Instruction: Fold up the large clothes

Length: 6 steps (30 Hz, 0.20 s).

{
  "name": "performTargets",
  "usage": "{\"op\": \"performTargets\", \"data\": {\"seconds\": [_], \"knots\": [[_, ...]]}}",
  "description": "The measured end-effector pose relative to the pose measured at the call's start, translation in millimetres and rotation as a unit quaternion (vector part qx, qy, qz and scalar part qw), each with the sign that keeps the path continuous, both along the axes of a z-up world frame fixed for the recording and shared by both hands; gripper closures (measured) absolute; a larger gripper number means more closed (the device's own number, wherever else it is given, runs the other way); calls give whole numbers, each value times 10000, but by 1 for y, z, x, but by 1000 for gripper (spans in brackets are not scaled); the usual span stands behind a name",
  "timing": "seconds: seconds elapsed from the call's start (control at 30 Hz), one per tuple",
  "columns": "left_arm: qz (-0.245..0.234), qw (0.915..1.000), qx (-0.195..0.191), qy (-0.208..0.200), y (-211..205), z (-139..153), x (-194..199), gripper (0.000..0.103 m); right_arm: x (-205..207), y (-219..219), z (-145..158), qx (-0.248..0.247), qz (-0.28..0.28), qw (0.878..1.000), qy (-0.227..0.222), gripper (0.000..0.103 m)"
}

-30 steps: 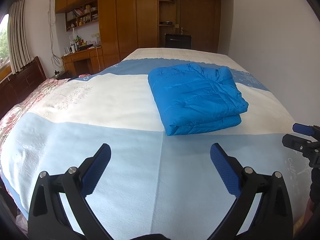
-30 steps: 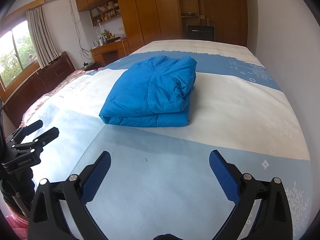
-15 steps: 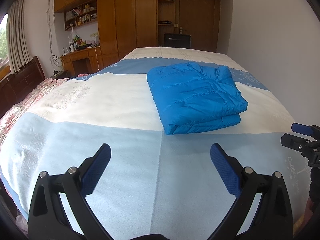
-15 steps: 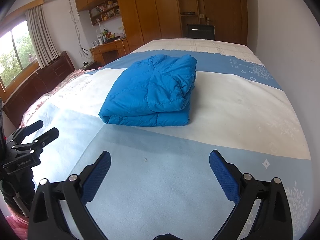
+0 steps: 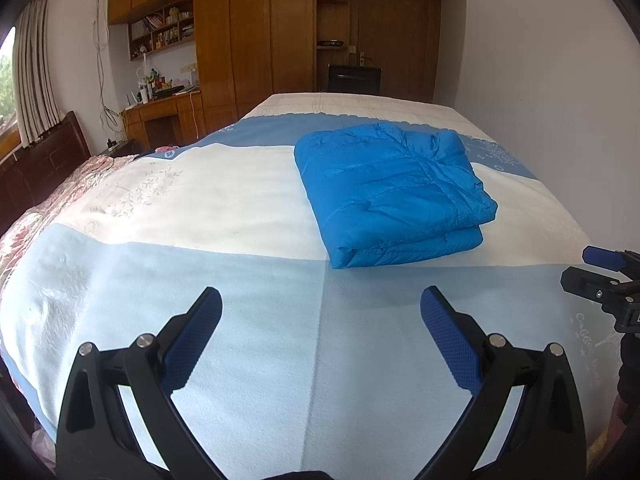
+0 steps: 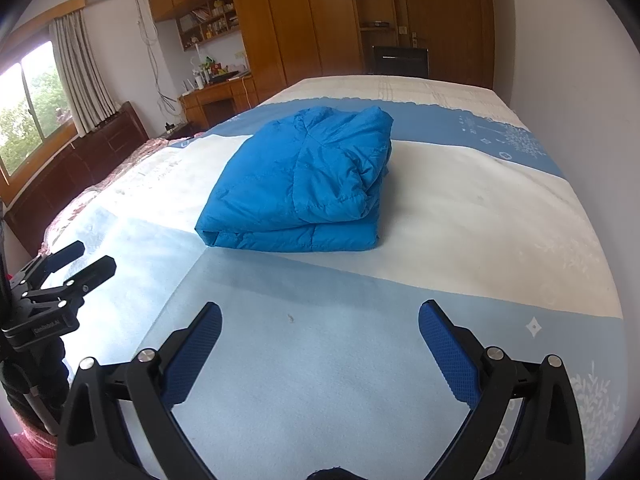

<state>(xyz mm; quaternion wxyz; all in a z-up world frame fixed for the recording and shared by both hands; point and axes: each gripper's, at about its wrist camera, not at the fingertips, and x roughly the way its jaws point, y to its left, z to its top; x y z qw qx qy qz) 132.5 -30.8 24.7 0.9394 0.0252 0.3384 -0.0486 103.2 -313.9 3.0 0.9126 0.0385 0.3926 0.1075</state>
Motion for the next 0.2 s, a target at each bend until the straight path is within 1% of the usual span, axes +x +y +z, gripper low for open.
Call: {"op": "performTargets", "data": {"seconds": [0.2], "knots": [[5, 10000, -1, 23, 0, 0, 0, 4, 0, 0, 0, 2, 5, 10000, -1, 4]]}}
